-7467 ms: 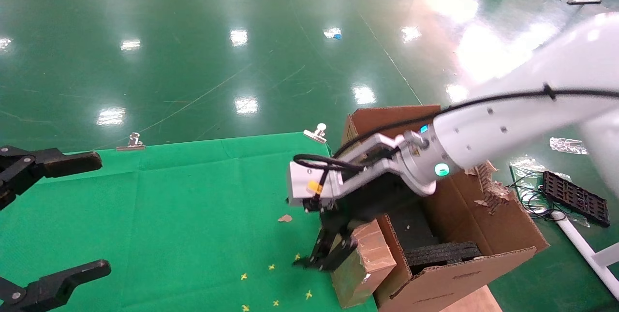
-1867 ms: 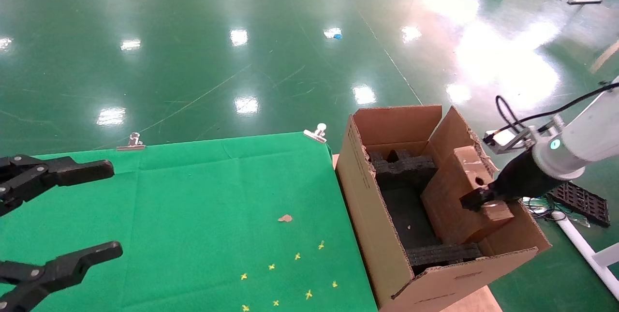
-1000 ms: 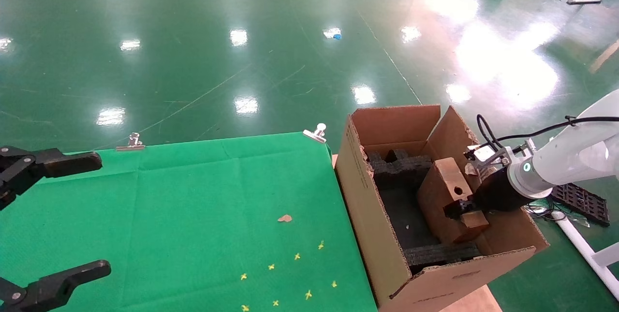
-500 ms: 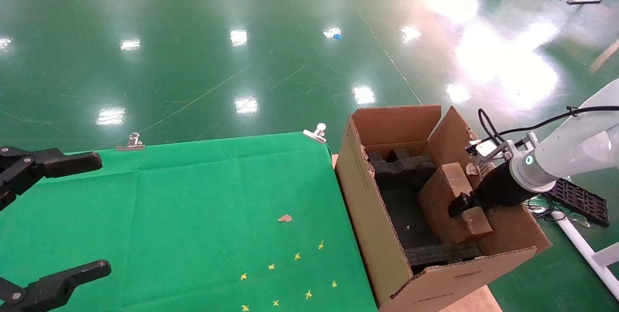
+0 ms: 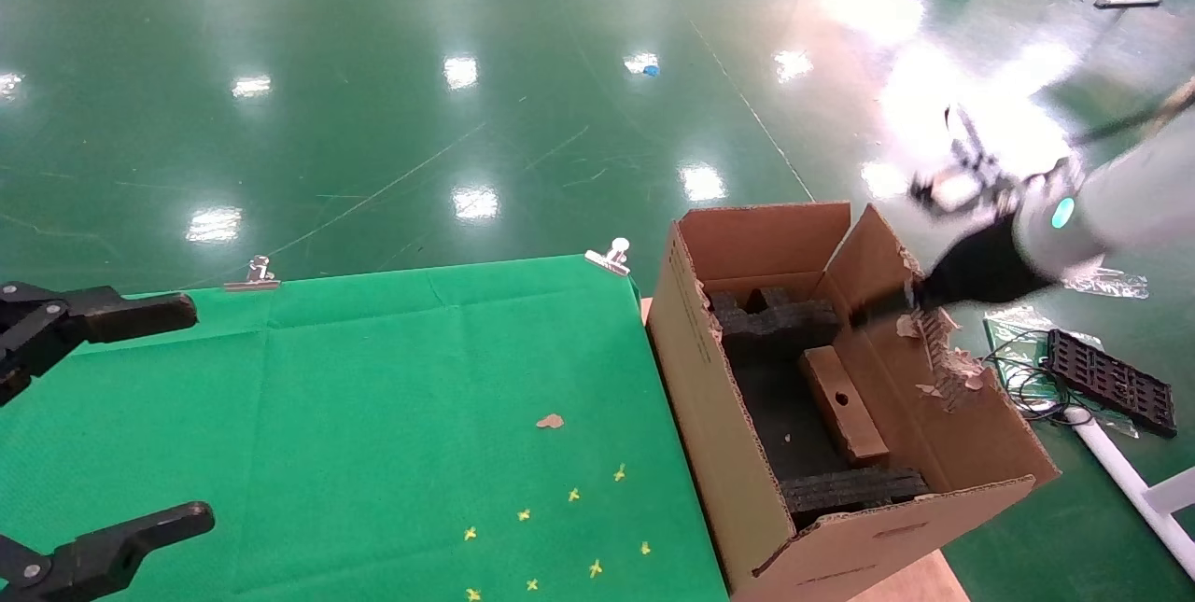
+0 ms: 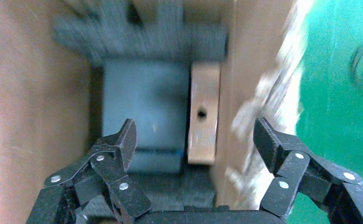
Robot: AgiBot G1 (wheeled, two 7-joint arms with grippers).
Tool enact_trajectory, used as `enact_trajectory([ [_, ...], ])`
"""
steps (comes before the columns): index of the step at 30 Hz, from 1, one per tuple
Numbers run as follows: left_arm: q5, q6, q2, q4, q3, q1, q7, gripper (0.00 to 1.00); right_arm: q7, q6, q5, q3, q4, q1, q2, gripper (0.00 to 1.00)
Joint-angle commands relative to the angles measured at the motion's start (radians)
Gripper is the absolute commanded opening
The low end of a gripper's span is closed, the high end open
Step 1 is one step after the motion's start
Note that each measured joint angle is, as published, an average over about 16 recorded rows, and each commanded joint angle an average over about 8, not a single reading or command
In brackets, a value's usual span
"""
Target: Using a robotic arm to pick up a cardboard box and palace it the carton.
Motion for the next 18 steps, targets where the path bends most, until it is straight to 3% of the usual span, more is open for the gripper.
enact_trajectory([
  [1, 0.000, 0.000, 0.000, 0.000, 0.000, 0.000, 0.000, 1.00, -0.026, -0.015, 0.004, 0.003, 0.009, 0.058, 0.007, 1.00],
  [8, 0.000, 0.000, 0.000, 0.000, 0.000, 0.000, 0.000, 1.00, -0.095, -0.051, 0.006, 0.010, 0.051, 0.227, 0.032, 1.00],
  [18, 0.000, -0.001, 0.000, 0.000, 0.000, 0.000, 0.000, 1.00, -0.105, -0.053, 0.029, 0.045, 0.087, 0.269, 0.057, 1.00],
])
